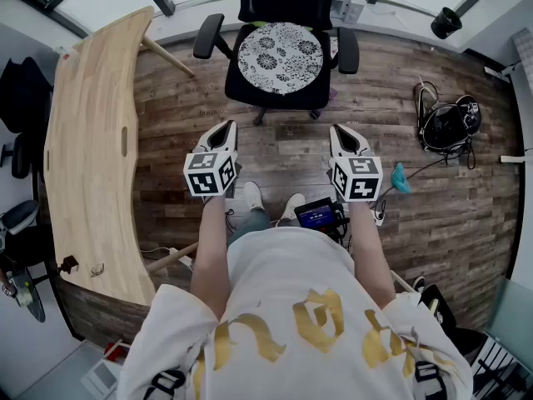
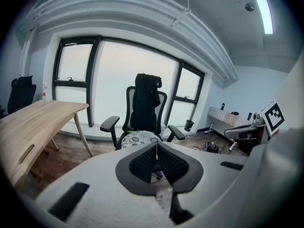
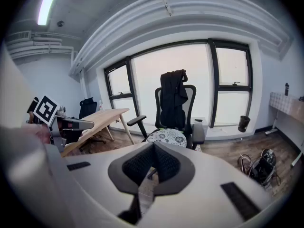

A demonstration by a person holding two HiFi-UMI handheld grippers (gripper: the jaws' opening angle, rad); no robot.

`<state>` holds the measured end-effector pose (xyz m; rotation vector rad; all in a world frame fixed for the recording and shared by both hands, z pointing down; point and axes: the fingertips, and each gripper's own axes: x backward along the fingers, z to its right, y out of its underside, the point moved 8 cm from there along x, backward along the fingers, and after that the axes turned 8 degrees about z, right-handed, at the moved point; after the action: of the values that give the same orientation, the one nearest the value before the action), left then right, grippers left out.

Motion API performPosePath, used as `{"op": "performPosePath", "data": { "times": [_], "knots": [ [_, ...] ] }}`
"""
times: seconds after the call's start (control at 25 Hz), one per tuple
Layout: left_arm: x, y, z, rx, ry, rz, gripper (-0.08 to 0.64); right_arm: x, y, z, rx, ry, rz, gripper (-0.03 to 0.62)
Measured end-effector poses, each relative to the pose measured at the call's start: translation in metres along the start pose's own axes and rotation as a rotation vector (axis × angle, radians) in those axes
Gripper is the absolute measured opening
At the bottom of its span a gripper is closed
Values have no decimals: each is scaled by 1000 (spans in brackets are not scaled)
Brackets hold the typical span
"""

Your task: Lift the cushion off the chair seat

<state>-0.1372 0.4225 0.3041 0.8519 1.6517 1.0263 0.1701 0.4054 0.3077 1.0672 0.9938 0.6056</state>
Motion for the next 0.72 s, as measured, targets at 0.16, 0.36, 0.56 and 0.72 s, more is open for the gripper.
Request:
{"op": "performPosePath", "data": {
  "times": [0.16,0.36,0.56,0.72],
  "knots": [
    [-1,-3,5,-8,4,2,11,3,-1,2,7,-4,2,11],
    [-4,-6,12,-9,7,13,12,3,2,7,-47,-22,-30,11],
    [-11,-8,14,-8,1,24,12,5,2,17,-98,-3,-27,12],
    [-18,-14,8,6,-41,26,12,1,-4,26,-98,22,-21,12]
  ]
}}
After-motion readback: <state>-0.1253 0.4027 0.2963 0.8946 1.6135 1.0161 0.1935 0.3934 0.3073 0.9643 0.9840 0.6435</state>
